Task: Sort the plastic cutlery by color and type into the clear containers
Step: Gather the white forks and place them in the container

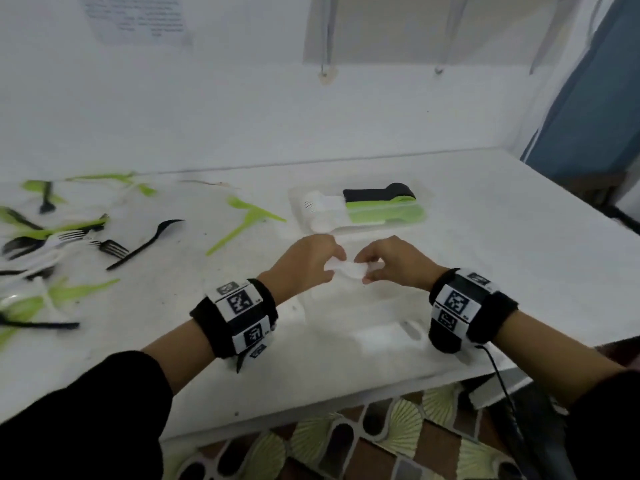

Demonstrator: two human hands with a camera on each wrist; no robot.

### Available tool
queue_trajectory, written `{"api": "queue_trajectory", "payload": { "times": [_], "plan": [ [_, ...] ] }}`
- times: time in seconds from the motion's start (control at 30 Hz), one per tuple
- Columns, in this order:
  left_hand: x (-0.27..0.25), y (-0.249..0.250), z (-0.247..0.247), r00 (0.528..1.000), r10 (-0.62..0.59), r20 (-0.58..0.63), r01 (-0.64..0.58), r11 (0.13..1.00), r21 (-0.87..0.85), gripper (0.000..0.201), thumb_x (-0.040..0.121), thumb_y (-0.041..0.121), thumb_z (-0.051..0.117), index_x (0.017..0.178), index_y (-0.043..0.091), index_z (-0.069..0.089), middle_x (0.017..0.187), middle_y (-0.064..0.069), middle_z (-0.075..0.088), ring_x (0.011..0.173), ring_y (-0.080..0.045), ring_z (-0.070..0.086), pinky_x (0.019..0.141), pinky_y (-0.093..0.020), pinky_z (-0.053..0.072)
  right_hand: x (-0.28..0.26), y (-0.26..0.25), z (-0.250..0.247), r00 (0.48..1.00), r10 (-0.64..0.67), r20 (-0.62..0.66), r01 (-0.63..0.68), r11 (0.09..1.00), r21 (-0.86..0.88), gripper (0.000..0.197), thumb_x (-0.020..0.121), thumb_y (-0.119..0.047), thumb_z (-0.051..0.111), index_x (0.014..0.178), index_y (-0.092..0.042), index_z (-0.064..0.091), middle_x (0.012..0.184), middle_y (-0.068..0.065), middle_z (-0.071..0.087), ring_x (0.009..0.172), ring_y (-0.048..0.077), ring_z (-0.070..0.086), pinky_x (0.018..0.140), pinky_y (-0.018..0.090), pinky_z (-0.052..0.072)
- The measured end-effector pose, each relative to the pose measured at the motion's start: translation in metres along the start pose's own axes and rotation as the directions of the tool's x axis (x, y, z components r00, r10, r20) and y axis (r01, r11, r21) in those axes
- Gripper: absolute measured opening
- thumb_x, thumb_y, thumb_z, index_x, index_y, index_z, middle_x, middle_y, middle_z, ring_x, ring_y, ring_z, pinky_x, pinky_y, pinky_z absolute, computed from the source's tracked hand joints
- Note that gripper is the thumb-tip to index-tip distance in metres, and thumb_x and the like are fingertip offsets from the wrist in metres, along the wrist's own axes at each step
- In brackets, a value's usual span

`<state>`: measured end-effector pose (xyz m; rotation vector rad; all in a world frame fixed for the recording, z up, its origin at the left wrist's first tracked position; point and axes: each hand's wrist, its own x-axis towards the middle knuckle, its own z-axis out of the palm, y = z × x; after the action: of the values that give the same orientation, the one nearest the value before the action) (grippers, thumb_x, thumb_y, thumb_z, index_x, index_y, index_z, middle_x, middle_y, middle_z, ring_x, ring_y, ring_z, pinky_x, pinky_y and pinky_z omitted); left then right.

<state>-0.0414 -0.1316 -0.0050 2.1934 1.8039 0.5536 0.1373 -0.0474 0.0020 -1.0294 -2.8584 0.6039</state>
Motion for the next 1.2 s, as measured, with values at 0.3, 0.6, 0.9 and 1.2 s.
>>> {"api": "queue_trajectory", "payload": {
  "times": [0.3,0.6,0.9,1.2],
  "plan": [
    [0.013,0.006,0.005,0.980,-0.102,0.169,0.042,0.944,0.328,0.038,0.089,0.023,0.060,0.126,0.019,0.057,0.122,-0.001,0.060,0.113,-0.018,0.053,0.084,-0.022,0.033,0.024,0.009,0.019,0.996,-0.083,0.035,0.087,0.986,-0.143,0.040,0.081,-0.024,0.069,0.120,-0.017,0.062,0.112,0.005,0.062,0.104,0.022,0.055,0.080,0.025,0.039],
    [0.022,0.012,0.011,0.980,-0.097,0.171,0.006,0.884,0.468,0.029,0.093,0.009,0.051,0.121,0.012,0.059,0.118,-0.007,0.058,0.112,-0.022,0.053,0.079,-0.025,0.035,0.025,0.010,0.023,0.995,-0.099,-0.019,0.095,0.984,-0.153,0.037,0.085,-0.029,0.064,0.120,-0.020,0.062,0.110,0.002,0.061,0.106,0.019,0.052,0.079,0.027,0.038],
    [0.025,0.011,0.010,0.978,-0.136,0.161,0.055,0.901,0.431,0.025,0.090,0.008,0.056,0.114,0.009,0.062,0.113,-0.005,0.063,0.105,-0.021,0.058,0.081,-0.026,0.040,0.022,0.009,0.021,0.994,-0.099,-0.041,0.091,0.985,-0.148,0.036,0.084,-0.026,0.066,0.119,-0.016,0.063,0.113,0.004,0.059,0.104,0.019,0.054,0.080,0.025,0.039],
    [0.016,0.007,0.004,0.990,-0.049,0.132,-0.006,0.922,0.388,0.029,0.093,0.019,0.055,0.121,0.017,0.058,0.119,0.002,0.060,0.114,-0.016,0.050,0.076,-0.022,0.031,0.019,0.008,0.018,0.998,-0.065,-0.006,0.064,0.988,-0.138,0.041,0.085,-0.022,0.065,0.125,-0.014,0.058,0.117,0.006,0.058,0.111,0.020,0.051,0.087,0.026,0.039]
  ]
}}
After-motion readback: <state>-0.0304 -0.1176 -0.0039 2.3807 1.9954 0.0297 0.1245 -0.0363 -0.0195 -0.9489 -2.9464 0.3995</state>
